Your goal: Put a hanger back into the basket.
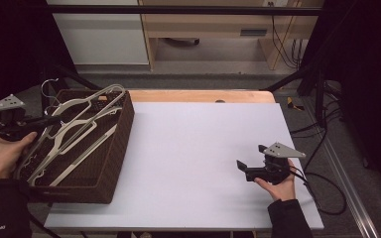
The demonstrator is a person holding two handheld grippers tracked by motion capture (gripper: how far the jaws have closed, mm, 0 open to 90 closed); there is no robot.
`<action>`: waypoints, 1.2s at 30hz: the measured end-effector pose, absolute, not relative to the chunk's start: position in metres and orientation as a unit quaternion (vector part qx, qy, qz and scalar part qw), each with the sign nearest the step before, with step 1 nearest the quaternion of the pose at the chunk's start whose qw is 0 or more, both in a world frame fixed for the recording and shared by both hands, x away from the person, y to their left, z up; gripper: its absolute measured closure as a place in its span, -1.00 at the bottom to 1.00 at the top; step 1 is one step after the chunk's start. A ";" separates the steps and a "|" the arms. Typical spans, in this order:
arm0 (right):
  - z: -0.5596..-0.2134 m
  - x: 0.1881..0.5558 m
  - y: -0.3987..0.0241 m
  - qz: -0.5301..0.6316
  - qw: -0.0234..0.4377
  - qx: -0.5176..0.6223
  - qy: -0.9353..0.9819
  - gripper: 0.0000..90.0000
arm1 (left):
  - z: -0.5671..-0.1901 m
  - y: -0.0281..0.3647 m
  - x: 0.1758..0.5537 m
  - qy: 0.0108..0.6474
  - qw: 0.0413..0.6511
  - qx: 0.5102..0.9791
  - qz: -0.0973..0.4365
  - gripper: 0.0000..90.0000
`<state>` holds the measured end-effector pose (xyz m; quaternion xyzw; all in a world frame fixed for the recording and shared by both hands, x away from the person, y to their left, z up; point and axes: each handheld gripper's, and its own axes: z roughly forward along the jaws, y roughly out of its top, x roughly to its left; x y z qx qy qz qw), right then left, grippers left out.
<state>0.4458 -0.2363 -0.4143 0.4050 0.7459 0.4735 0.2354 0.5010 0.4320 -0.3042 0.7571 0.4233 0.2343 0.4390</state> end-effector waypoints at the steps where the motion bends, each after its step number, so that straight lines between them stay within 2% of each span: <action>1: -0.414 0.446 -0.236 0.474 0.236 0.405 0.746 -0.91 | -0.306 0.433 0.501 0.423 0.438 0.758 0.232 0.91; 6: -0.414 0.446 -0.236 0.474 0.237 0.404 0.746 -0.91 | -0.313 0.434 0.501 0.423 0.440 0.761 0.219 0.91; 9: -0.415 0.446 -0.236 0.473 0.236 0.405 0.746 -0.91 | -0.317 0.429 0.504 0.422 0.421 0.774 0.212 0.91; 20: -0.415 0.446 -0.236 0.472 0.235 0.405 0.747 -0.91 | -0.361 0.427 0.515 0.451 0.392 0.786 0.160 0.91; 25: -0.415 0.446 -0.235 0.473 0.235 0.404 0.746 -0.91 | -0.375 0.432 0.517 0.491 0.388 0.764 0.154 0.88; 28: -0.414 0.446 -0.236 0.474 0.235 0.405 0.746 -0.91 | -0.375 0.434 0.519 0.518 0.368 0.755 0.164 0.84; 30: -0.415 0.446 -0.235 0.474 0.234 0.404 0.746 -0.91 | -0.376 0.433 0.519 0.534 0.335 0.752 0.192 0.79; 32: -0.415 0.446 -0.235 0.473 0.233 0.406 0.746 -0.91 | -0.375 0.436 0.517 0.545 0.315 0.748 0.213 0.61; 36: -0.415 0.446 -0.235 0.473 0.235 0.405 0.746 -0.92 | -0.371 0.439 0.504 0.547 0.331 0.729 0.245 0.40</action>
